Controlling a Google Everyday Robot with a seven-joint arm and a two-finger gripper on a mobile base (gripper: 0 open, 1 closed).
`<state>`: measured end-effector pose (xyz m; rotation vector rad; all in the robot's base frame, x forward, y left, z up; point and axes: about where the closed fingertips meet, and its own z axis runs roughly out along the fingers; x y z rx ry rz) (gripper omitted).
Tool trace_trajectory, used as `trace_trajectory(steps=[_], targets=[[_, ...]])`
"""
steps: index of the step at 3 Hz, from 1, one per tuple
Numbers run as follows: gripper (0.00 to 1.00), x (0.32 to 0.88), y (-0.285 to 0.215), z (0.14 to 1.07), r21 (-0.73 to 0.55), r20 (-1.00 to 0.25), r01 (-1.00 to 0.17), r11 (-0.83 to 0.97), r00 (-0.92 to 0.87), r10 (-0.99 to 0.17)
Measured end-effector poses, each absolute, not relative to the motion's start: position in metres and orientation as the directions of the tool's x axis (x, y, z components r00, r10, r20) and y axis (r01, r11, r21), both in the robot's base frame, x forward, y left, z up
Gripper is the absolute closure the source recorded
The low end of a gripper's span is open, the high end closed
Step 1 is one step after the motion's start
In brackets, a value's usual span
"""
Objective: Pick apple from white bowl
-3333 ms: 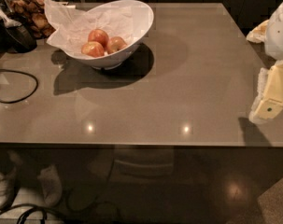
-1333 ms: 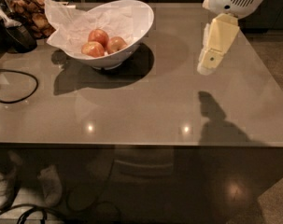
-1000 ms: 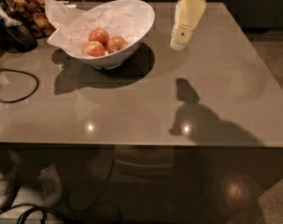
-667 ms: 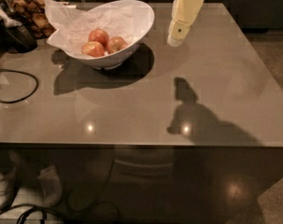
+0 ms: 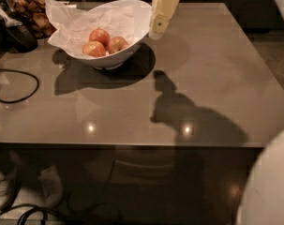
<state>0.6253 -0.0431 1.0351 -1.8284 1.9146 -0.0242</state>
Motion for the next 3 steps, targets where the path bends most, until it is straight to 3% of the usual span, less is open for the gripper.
trace_trajectory(steps=[1, 3], targets=[[0.02, 0.644, -0.015, 1.034, -0.338, -0.339, -0.940, 0.042, 0.080, -0.937], [0.31, 0.672, 0.016, 1.028, -0.332, -0.356, -0.943, -0.008, 0.133, -0.925]])
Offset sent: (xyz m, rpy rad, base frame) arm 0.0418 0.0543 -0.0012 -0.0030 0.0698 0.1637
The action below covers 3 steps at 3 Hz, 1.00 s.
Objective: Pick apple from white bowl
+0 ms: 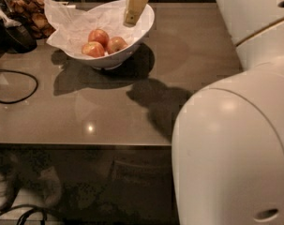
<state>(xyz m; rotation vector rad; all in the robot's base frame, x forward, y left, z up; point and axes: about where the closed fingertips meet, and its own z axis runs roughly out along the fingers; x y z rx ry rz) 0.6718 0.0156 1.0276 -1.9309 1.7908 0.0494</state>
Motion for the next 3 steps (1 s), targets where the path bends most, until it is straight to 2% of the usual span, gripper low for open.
trace_trajectory(steps=[1, 2, 3], targets=[[0.16, 0.683, 0.024, 1.025, -0.337, -0.357, -0.941, -0.017, 0.145, -0.923], [0.10, 0.698, 0.032, 1.018, -0.342, -0.348, -0.939, -0.024, 0.150, -0.925], [0.12, 0.710, 0.041, 1.009, -0.339, -0.343, -0.941, -0.029, 0.152, -0.927]])
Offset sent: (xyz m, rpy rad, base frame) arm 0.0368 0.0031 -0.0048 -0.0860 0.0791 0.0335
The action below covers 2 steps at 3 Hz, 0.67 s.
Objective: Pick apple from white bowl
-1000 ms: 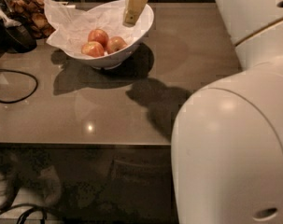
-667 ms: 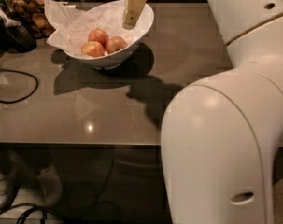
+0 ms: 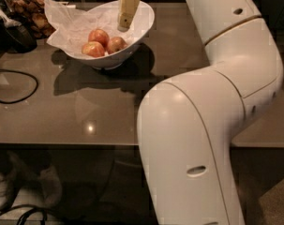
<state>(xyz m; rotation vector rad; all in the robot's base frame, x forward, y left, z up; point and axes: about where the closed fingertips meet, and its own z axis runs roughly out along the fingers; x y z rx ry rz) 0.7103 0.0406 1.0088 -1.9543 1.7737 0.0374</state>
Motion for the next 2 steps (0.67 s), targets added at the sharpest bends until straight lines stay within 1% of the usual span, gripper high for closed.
trace_trajectory(steps=[1, 2], targets=[[0.24, 0.7191, 0.0467, 1.0019, -0.337, -0.342, -0.941, -0.030, 0.152, -0.927], [0.28, 0.7255, 0.0502, 0.9950, -0.333, -0.339, -0.942, -0.031, 0.151, -0.928]])
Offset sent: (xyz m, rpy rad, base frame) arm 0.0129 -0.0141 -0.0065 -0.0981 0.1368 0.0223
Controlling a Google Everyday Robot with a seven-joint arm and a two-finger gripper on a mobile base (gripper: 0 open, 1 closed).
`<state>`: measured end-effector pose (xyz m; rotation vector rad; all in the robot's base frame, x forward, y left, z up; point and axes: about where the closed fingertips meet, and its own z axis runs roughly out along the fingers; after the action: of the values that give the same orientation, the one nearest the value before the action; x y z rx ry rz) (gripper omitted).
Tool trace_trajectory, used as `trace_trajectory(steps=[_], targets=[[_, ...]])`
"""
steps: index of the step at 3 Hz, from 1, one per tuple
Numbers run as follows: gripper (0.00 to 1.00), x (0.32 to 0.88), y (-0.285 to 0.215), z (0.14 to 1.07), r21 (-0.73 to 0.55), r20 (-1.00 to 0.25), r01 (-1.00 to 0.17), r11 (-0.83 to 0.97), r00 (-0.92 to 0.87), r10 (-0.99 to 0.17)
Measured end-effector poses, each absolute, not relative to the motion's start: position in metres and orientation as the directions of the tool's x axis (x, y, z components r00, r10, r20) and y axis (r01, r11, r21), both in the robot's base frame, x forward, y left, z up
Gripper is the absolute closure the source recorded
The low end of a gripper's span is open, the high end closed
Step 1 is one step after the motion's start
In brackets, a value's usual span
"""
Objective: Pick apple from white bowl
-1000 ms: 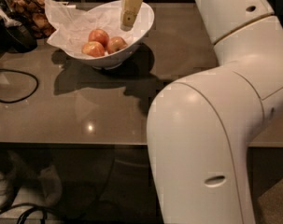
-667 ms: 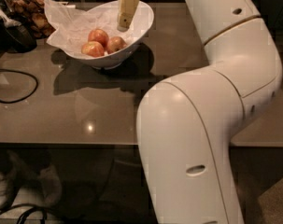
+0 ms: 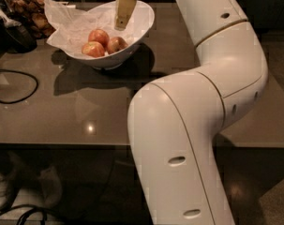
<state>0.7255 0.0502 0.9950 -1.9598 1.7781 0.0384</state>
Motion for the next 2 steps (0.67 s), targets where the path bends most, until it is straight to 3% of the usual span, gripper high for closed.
trace_trajectory(steps=[2], targets=[[0.27, 0.736, 0.054, 0.975, -0.312, -0.323, -0.950, -0.031, 0.136, -0.937]])
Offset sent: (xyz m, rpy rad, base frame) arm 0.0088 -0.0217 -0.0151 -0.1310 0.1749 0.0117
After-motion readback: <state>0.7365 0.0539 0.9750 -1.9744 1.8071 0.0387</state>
